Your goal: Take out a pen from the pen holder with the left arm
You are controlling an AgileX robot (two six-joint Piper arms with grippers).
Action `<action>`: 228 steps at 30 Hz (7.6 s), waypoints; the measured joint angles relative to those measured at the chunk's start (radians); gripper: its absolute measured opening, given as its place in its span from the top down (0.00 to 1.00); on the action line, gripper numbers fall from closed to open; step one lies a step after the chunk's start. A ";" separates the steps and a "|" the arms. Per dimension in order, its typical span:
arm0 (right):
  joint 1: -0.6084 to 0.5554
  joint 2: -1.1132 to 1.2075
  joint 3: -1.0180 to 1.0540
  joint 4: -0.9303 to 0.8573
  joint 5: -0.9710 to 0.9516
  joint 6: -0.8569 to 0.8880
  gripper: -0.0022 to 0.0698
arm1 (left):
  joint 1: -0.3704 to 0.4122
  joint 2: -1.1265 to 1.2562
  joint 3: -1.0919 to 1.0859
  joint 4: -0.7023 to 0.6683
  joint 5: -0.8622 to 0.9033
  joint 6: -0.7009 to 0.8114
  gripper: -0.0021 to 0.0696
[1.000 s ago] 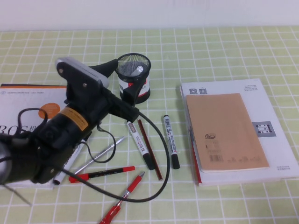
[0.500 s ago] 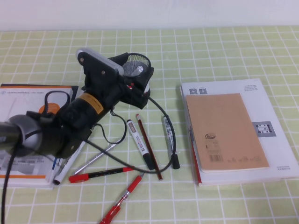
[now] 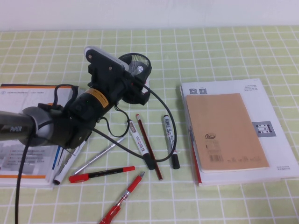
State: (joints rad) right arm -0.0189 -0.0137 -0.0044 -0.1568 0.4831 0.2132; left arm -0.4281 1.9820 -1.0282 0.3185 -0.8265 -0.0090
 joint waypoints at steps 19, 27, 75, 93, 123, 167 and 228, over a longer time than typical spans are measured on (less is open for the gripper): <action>0.000 0.000 0.000 0.000 0.000 0.000 0.99 | 0.002 0.006 -0.004 0.000 0.042 0.043 0.68; 0.000 0.000 0.000 0.000 0.000 0.000 0.99 | 0.002 0.006 -0.004 0.000 0.041 0.091 0.80; 0.000 0.000 0.000 0.000 0.000 0.000 0.99 | 0.002 -0.785 -0.041 -0.018 1.164 -0.174 0.84; 0.000 0.000 0.000 0.000 0.000 0.000 0.99 | 0.005 -0.495 -0.116 -0.246 1.620 -0.005 0.84; 0.000 0.000 0.000 0.000 0.000 0.000 0.99 | 0.041 -0.088 -0.402 -0.308 1.778 0.121 0.84; 0.000 0.000 0.000 0.000 0.000 0.000 0.99 | 0.049 -0.900 -0.017 -0.351 1.478 0.085 0.97; 0.000 0.000 0.000 0.000 0.000 0.000 0.99 | 0.369 -1.990 1.053 -0.305 1.210 0.001 0.97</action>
State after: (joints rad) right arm -0.0189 -0.0137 -0.0044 -0.1568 0.4831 0.2132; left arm -0.0588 -0.0078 0.0244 0.0131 0.3840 -0.0083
